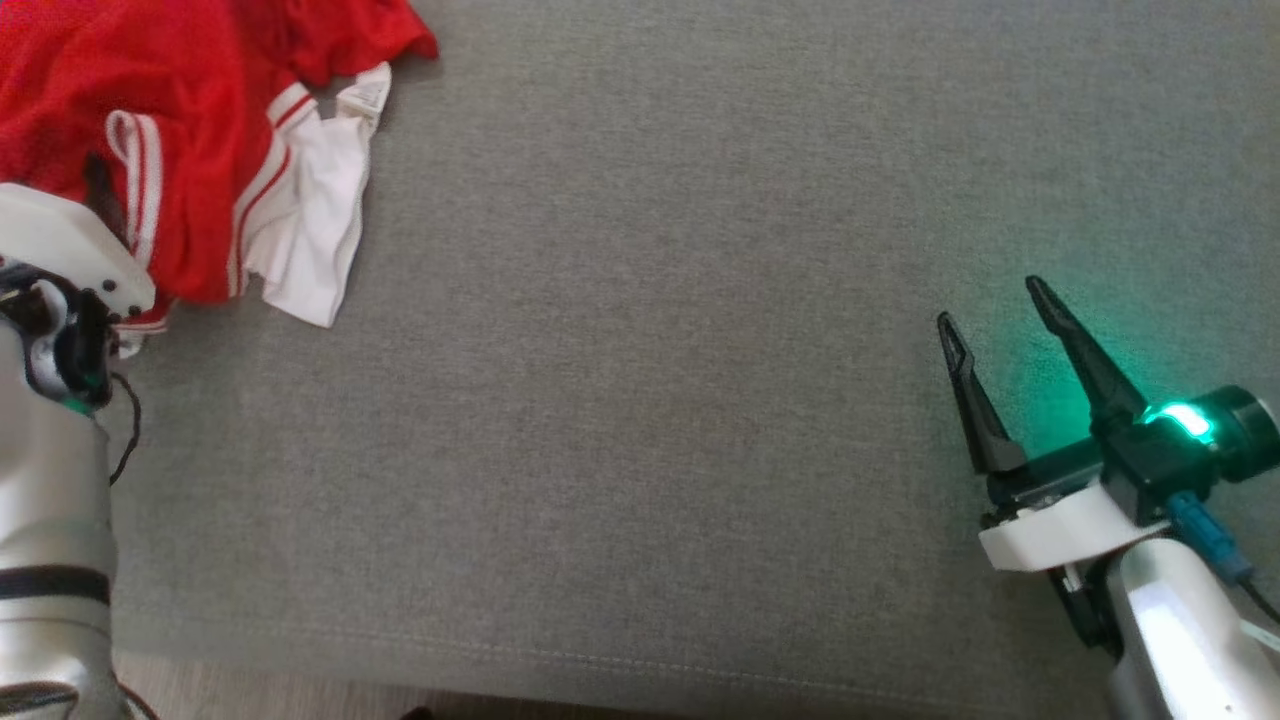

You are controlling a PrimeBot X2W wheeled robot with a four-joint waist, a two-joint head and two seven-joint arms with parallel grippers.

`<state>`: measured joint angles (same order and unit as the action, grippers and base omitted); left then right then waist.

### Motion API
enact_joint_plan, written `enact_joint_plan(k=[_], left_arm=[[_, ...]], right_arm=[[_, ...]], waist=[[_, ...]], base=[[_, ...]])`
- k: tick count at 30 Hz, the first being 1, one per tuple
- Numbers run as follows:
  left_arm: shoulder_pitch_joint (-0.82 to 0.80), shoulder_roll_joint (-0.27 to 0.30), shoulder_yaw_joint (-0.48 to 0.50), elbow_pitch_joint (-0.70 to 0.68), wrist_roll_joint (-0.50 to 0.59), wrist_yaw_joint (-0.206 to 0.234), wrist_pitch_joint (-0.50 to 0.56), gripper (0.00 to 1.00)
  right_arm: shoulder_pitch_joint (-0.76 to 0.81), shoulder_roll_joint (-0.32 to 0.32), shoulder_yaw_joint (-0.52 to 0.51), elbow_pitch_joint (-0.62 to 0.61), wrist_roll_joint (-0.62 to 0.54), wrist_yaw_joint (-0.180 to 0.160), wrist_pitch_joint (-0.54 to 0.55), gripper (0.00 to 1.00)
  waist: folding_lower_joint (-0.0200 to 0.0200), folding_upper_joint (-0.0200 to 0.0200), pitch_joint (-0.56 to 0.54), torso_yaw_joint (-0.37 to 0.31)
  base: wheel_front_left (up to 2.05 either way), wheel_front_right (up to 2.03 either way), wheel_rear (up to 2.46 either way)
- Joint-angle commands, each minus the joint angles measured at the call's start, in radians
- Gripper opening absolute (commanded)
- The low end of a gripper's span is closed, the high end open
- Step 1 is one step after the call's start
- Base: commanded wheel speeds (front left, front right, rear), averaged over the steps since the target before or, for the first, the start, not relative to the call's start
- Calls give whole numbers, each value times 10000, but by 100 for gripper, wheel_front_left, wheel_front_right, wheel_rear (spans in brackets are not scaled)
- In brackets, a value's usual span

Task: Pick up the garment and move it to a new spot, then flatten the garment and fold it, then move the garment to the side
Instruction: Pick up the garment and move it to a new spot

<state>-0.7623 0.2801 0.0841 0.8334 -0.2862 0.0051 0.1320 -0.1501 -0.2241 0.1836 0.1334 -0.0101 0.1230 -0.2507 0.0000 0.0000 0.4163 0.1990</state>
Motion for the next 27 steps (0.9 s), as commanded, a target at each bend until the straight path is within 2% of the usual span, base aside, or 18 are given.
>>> enact_joint_plan(k=[1,2,3,4,5,6,11,16,22,27], left_arm=[[-273,640,276,-113,67,56,14,100],[-399,666,277,152,50,55,-3,100],[-501,674,251,400,43,26,-15,94],[-581,673,201,612,56,-12,-32,45],[-651,676,152,807,64,-70,-69,5],[-714,697,92,1022,80,-160,-98,0],[-1024,818,-218,1416,250,-476,-637,0],[-1443,1196,-604,889,581,-712,-1225,0],[-1916,1377,-1199,-843,740,-1088,-1033,0],[-1853,1280,-1729,-3285,207,-1296,70,0]], right_arm=[[-63,-130,184,-377,-60,77,-111,100],[-57,-138,165,-397,-52,77,-111,100],[-46,-139,141,-413,-45,77,-111,100],[-34,-133,119,-424,-37,77,-111,100],[-24,-129,112,-426,-31,77,-111,100],[-9,-118,101,-419,-25,77,-111,100],[104,103,46,-361,16,77,-111,100],[309,327,29,-212,106,77,-111,100],[675,665,29,-55,265,77,-111,100],[809,983,134,52,412,77,-111,100]], waist=[[0,0,93,-102],[0,0,110,-137],[0,0,114,-164],[0,0,111,-189],[0,0,97,-212],[0,0,64,-234],[0,0,-312,-254],[0,0,-1020,-230],[0,0,-2032,-265],[0,0,-2731,-635]], base=[[0,0,0],[0,0,0],[0,0,0],[0,0,0],[0,0,0],[0,0,0],[0,0,0],[0,0,0],[0,0,0],[0,0,0]])
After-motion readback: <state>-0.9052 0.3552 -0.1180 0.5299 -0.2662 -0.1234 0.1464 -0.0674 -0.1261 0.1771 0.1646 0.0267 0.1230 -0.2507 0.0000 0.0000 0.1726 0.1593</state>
